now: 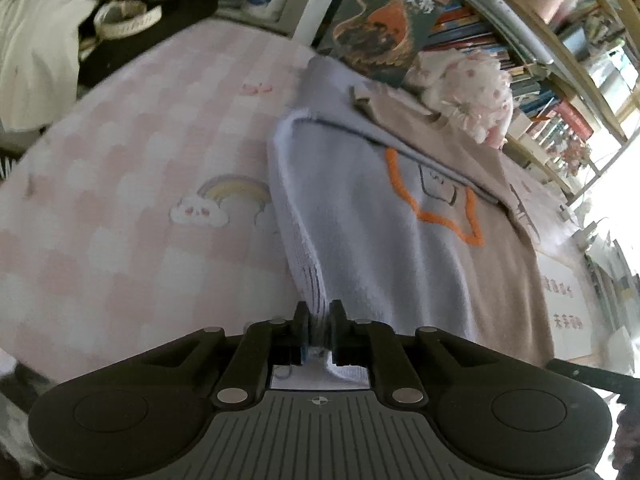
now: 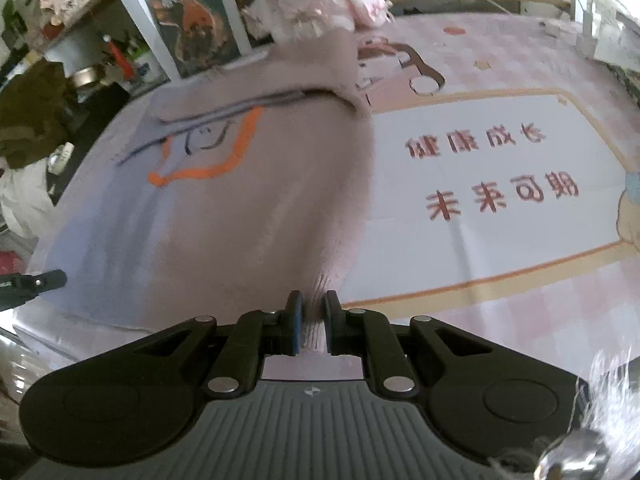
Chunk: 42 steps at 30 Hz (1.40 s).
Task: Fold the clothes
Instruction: 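Grasp the lavender side edge with the left gripper while the right grasps the beige hem edge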
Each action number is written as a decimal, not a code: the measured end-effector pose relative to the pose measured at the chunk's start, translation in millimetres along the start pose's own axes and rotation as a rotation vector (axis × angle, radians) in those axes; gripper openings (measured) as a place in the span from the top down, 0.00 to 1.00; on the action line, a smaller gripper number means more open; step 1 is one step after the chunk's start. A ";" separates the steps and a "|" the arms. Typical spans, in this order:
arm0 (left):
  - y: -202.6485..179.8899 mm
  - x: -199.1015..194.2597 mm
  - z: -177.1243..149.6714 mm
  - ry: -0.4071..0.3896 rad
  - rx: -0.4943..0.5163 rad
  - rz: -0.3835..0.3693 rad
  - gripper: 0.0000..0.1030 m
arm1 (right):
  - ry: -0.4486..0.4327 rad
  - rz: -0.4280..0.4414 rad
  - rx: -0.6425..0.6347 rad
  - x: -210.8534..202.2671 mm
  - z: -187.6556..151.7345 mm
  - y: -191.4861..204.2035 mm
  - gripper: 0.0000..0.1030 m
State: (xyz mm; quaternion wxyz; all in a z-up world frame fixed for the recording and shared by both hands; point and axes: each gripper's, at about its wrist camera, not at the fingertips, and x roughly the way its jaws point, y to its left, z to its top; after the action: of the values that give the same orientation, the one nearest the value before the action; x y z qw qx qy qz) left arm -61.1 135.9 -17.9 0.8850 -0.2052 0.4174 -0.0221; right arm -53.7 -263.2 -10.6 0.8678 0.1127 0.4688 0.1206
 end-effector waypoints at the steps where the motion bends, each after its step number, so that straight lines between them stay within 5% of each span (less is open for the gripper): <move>1: 1.0 1.0 -0.6 0.004 -0.009 0.000 0.87 | 0.003 0.001 0.009 1.6 0.0 -0.9 0.88; 8: 8.3 8.4 -4.5 0.029 -0.071 -0.003 0.90 | 0.005 0.012 0.021 9.4 5.8 0.4 0.81; 11: 7.3 9.7 -4.5 0.037 -0.070 0.005 0.95 | 0.011 0.003 -0.004 12.7 8.9 3.8 0.89; 18: 0.4 -0.9 -6.3 0.037 0.025 0.014 0.95 | -0.008 0.017 -0.009 -1.9 2.5 3.3 0.91; 31: 3.9 1.9 -6.0 0.060 -0.032 0.035 0.96 | 0.012 0.010 -0.003 2.2 -3.6 1.9 0.90; 42: -5.3 -21.6 -26.9 0.048 -0.053 0.000 0.96 | -0.018 0.049 0.021 -32.9 -15.3 -9.1 0.91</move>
State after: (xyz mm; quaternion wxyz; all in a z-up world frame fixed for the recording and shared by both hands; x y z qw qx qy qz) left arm -94.5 126.4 -15.3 0.8689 -0.2281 0.4390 -0.0160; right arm -83.0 -280.9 4.3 0.8675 0.1341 0.4593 0.1358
